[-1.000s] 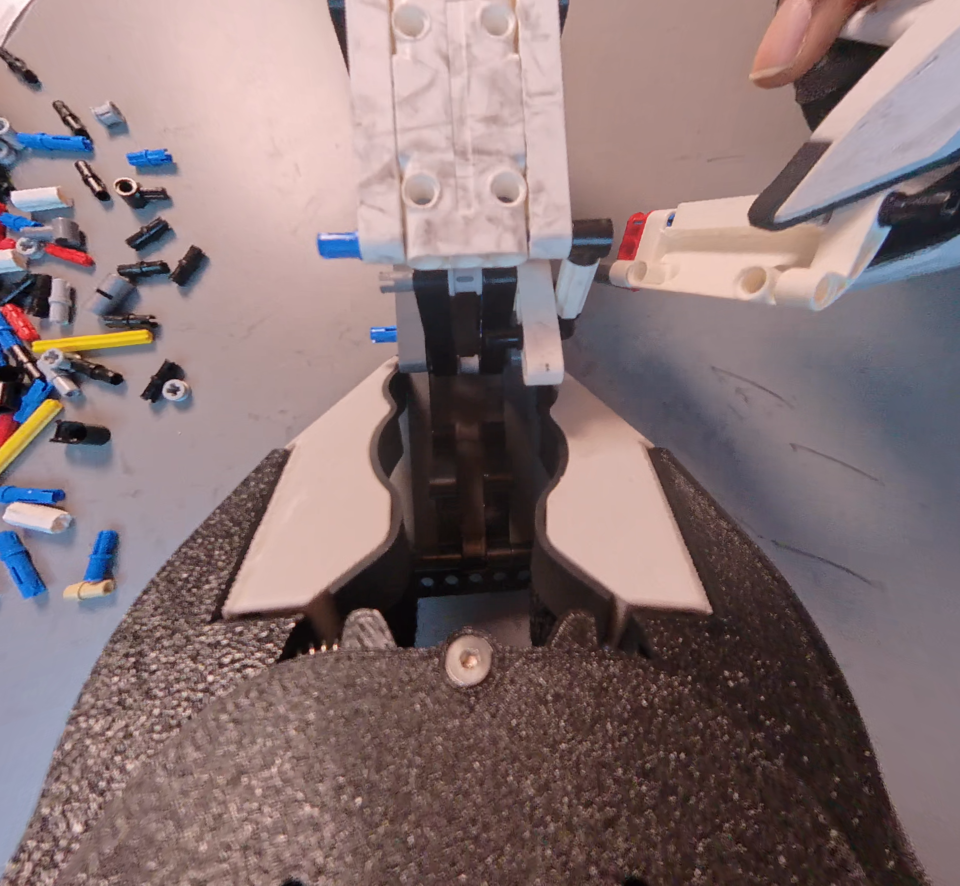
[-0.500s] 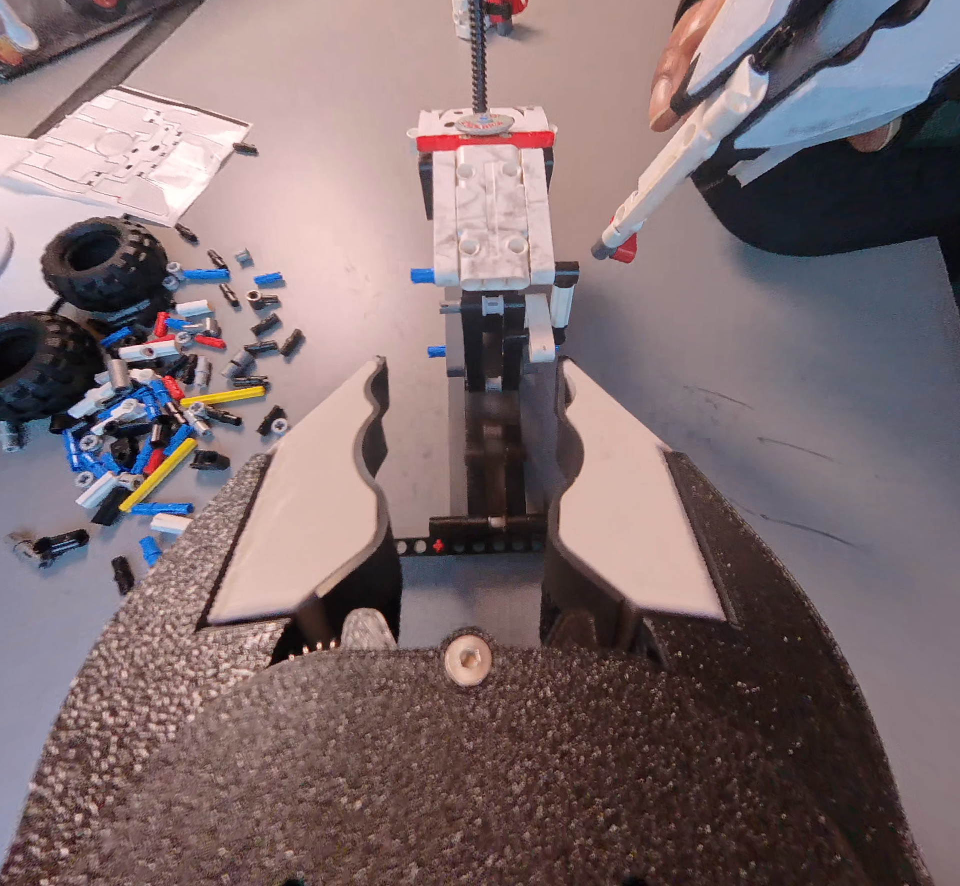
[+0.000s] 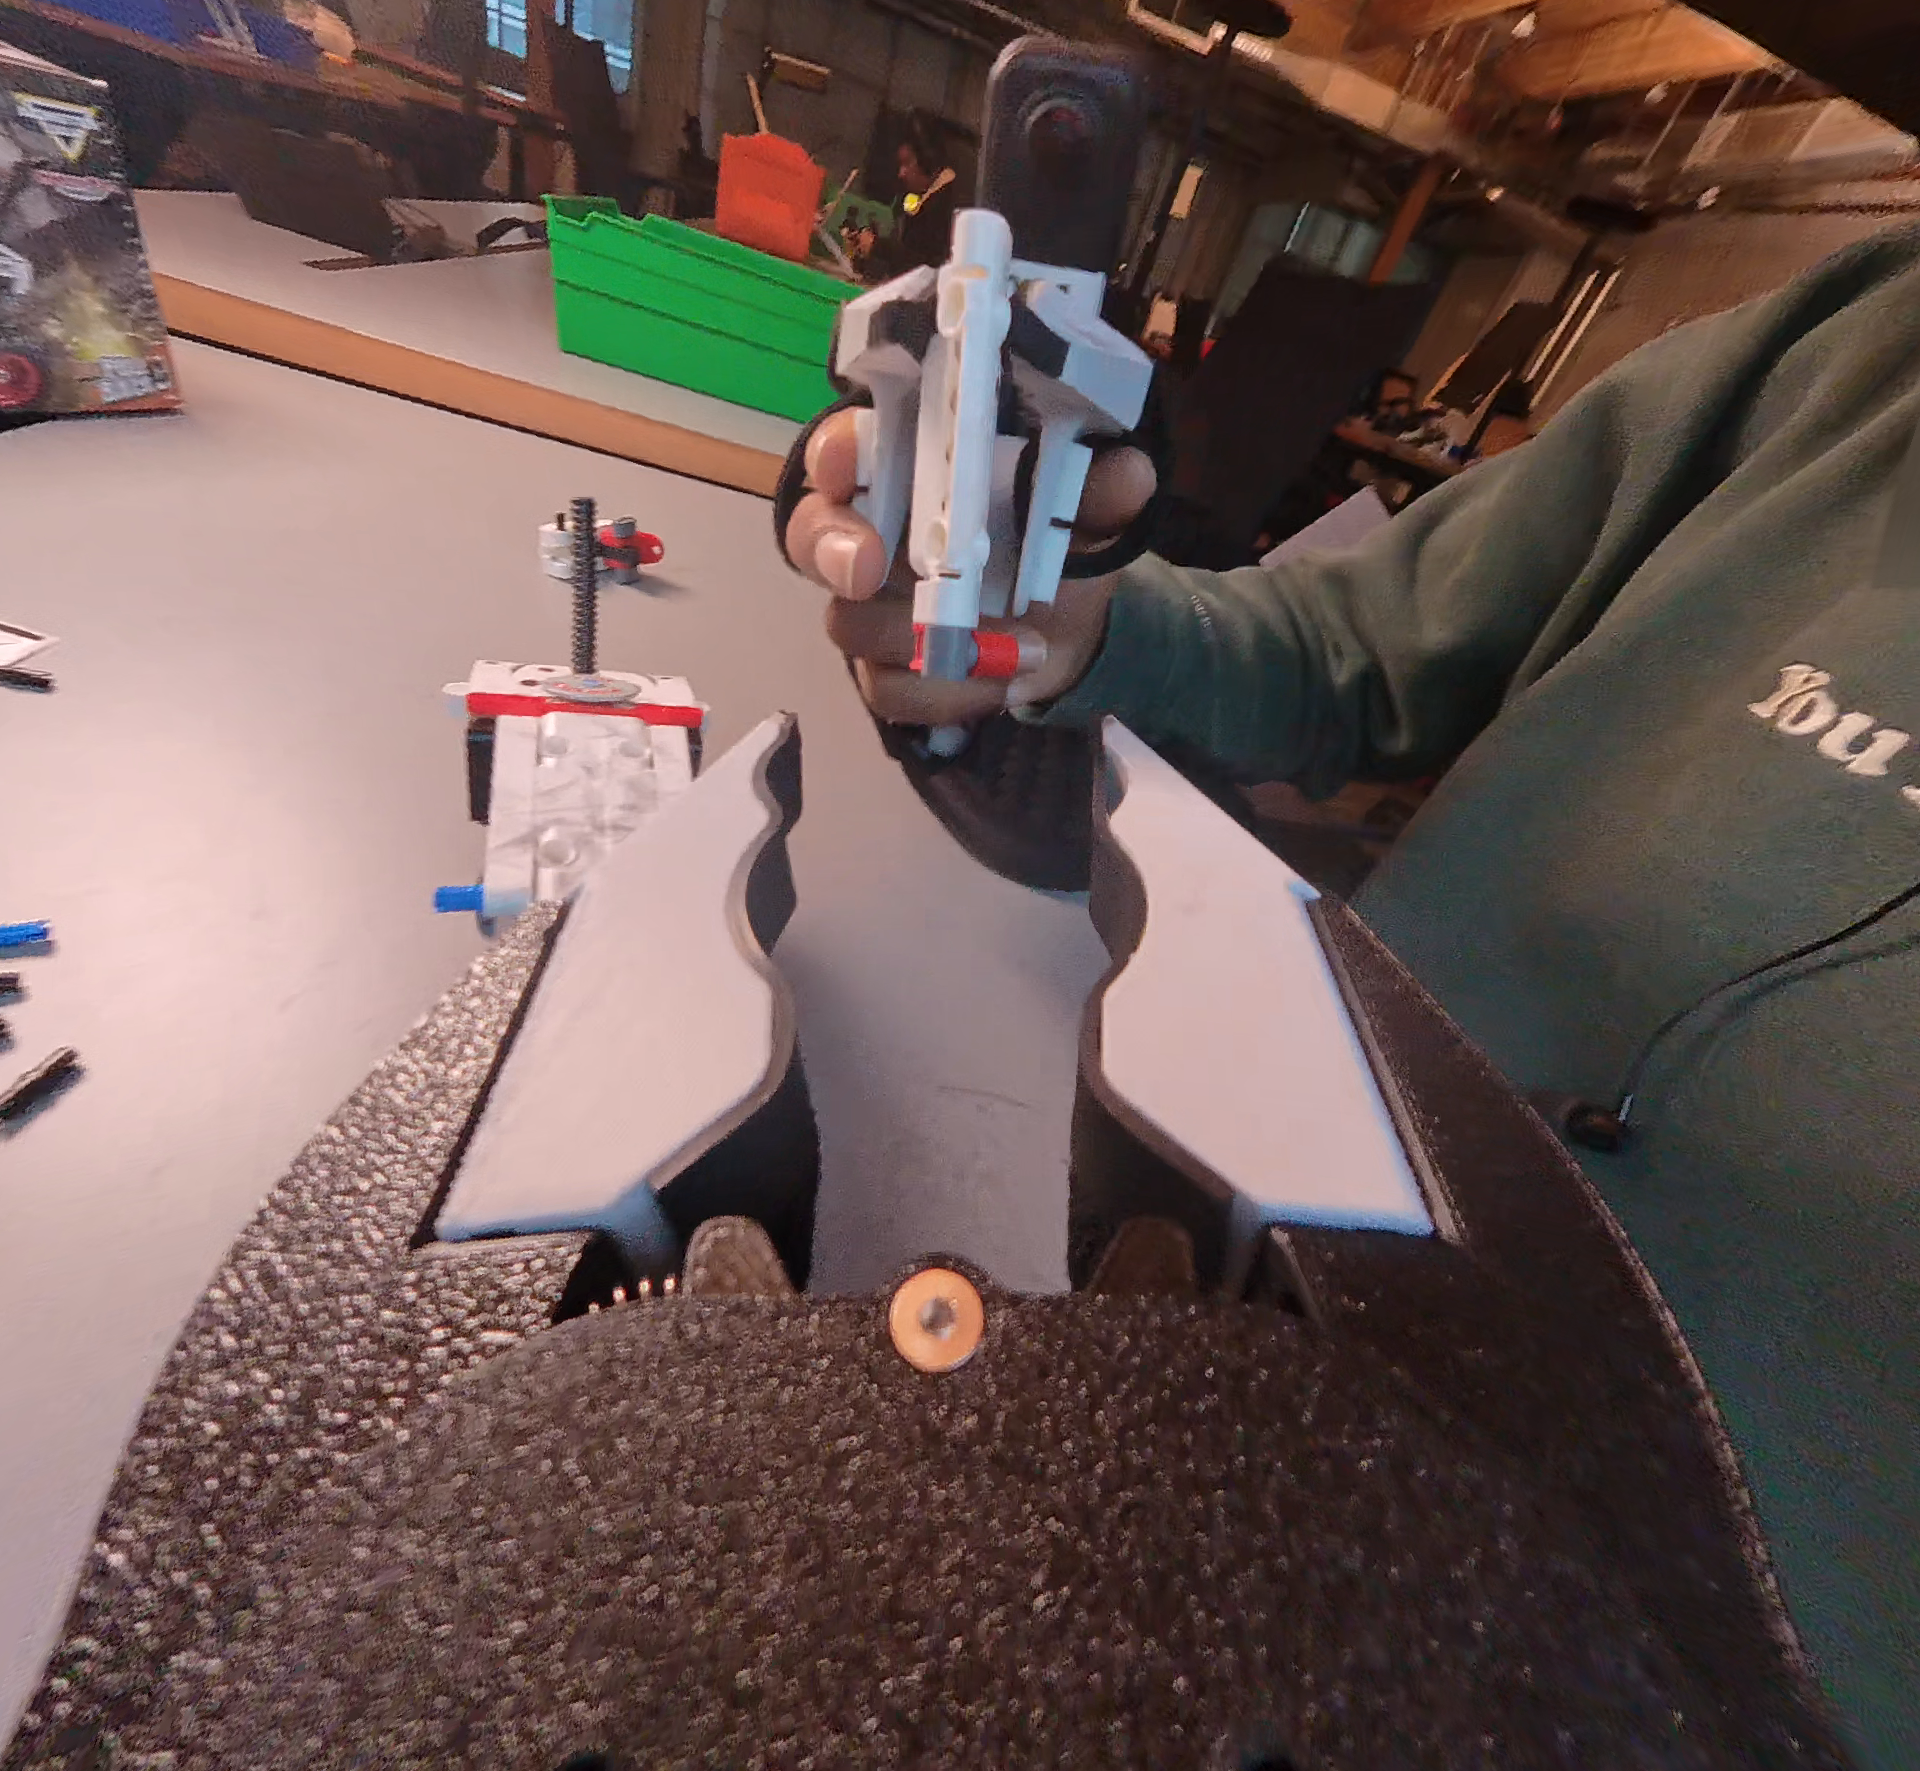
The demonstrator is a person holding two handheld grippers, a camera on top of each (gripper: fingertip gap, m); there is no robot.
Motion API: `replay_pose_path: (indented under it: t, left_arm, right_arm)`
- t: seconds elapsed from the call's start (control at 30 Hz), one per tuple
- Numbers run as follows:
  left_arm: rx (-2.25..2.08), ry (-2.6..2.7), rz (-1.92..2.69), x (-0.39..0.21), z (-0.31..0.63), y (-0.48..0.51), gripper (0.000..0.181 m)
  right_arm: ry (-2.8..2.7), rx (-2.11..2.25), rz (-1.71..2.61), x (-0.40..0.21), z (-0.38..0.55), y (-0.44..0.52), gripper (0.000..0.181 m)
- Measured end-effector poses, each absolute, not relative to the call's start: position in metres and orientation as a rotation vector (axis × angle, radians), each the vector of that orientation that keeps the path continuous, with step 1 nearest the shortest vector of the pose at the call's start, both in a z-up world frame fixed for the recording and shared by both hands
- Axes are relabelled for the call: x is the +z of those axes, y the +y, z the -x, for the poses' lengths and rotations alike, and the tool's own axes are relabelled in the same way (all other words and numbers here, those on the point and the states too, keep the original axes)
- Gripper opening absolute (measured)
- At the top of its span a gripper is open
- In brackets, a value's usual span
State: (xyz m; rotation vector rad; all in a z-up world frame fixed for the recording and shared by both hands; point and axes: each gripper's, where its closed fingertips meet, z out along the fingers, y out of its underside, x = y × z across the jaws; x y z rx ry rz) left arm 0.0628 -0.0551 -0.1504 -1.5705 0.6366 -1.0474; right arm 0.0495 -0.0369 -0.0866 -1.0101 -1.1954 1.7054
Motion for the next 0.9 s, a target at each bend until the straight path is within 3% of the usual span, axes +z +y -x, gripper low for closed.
replay_pose_path:
  t: [0.17,0.33,0.9]
  left_arm:
    - [-1.233,0.589,1.493,-0.139,-0.072,-0.062,0.048]
    - [-1.266,0.564,1.487,-0.136,-0.070,-0.062,0.018]
    - [-0.797,0.719,1.678,-0.163,-0.053,-0.050,0.011]
  right_arm:
    - [-1.186,1.852,1.013,-0.099,-0.047,-0.047,0.012]
    - [-1.239,1.855,0.993,-0.109,-0.050,-0.052,0.011]
    - [-1.440,1.610,1.026,-0.138,-0.047,-0.044,0.011]
